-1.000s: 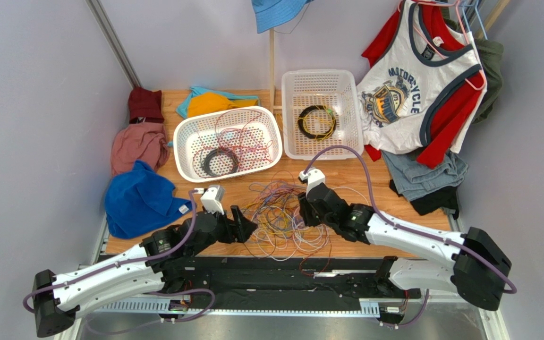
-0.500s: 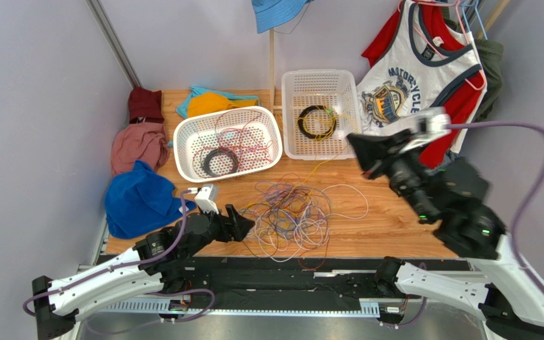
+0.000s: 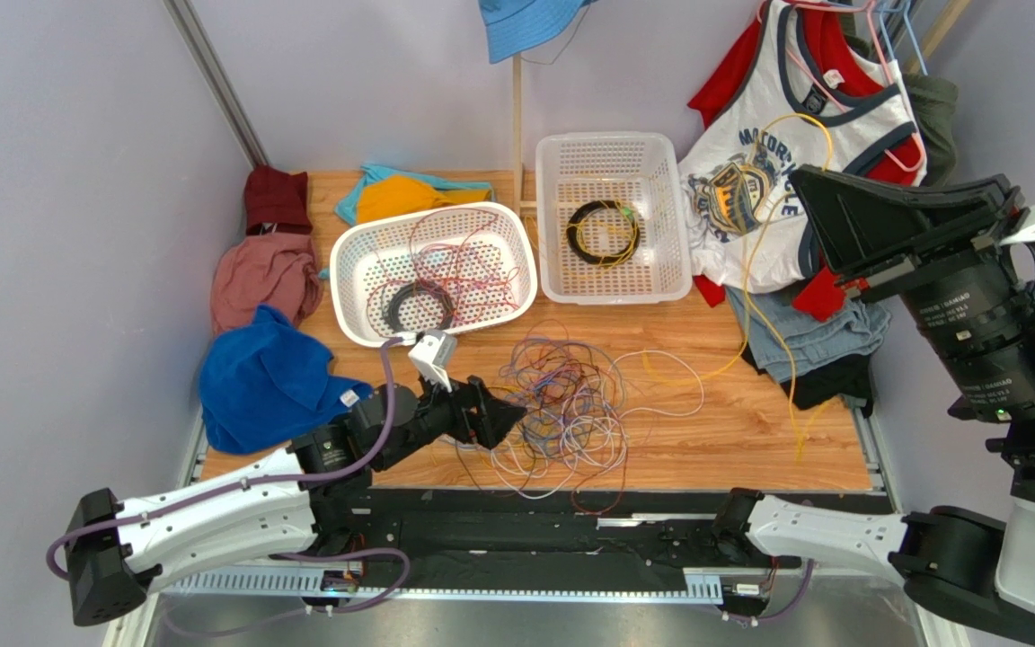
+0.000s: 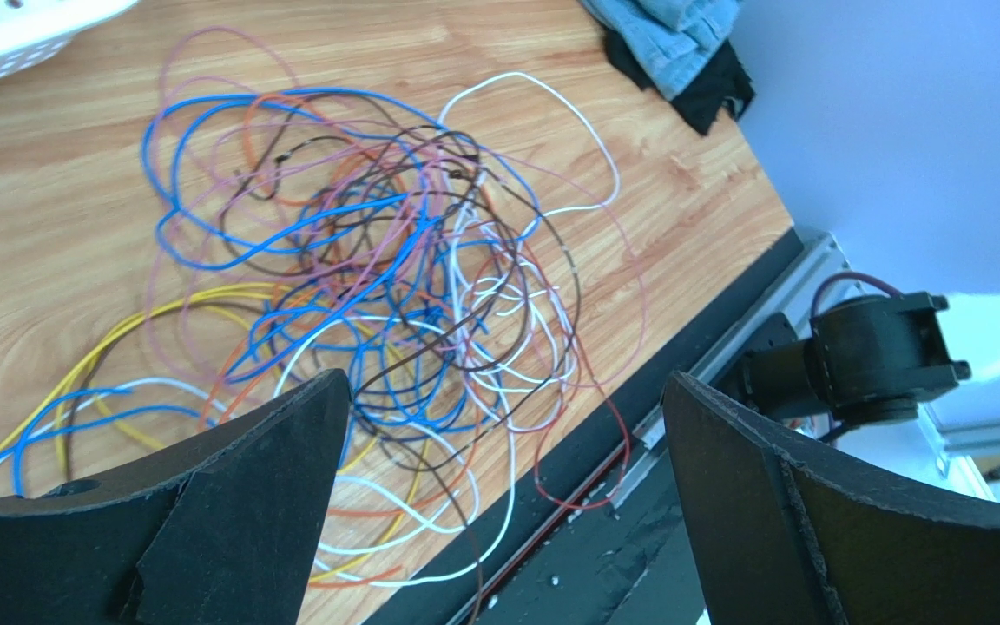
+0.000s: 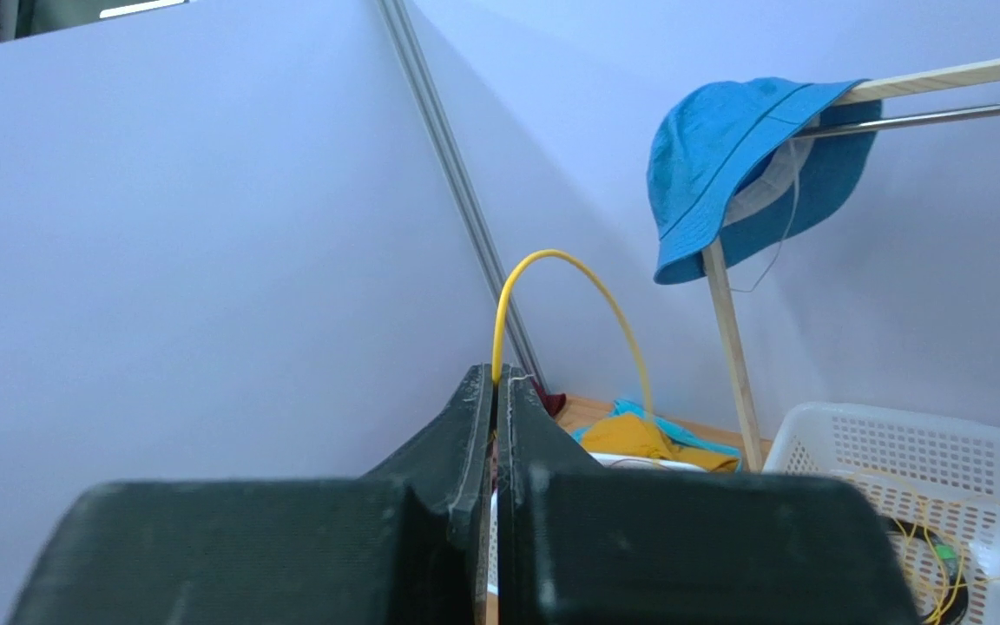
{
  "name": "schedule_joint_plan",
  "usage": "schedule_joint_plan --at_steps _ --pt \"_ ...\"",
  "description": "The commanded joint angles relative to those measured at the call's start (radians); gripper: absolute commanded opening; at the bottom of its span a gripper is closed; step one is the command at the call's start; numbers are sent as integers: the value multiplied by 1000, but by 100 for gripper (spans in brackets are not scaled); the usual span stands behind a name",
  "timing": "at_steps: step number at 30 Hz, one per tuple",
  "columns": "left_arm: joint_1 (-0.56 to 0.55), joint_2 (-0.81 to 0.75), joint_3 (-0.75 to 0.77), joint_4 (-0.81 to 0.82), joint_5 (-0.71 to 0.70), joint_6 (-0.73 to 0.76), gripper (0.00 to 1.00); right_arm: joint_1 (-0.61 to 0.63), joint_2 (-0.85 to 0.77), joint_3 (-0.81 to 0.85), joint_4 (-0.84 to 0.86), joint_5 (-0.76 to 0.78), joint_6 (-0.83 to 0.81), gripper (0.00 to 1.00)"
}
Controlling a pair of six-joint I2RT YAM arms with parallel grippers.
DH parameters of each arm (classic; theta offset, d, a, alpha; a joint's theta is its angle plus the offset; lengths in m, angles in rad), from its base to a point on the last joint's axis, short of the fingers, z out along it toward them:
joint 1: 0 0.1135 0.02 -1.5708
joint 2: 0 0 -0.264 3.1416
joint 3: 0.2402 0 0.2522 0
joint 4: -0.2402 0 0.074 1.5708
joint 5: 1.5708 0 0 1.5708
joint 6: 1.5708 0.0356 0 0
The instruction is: Untangle the cables
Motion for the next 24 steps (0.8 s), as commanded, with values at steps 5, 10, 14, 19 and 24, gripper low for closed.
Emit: schedule_joint_plan --at_steps 5,10,14,19,24 --pt "-4 85 86 -53 26 -10 97 4 98 -57 -51 54 -60 0" --pt "-4 94 64 -194 0 -86 96 -37 189 -48 -3 177 -156 0" --pt "-4 71 1 -188 15 -156 94 -166 292 -39 38 89 -111 0" --pt "-4 37 -63 -186 53 -225 92 -322 438 28 107 33 -77 0" --pt "-4 13 -77 -200 70 -234 92 -424 564 90 199 -37 2 0"
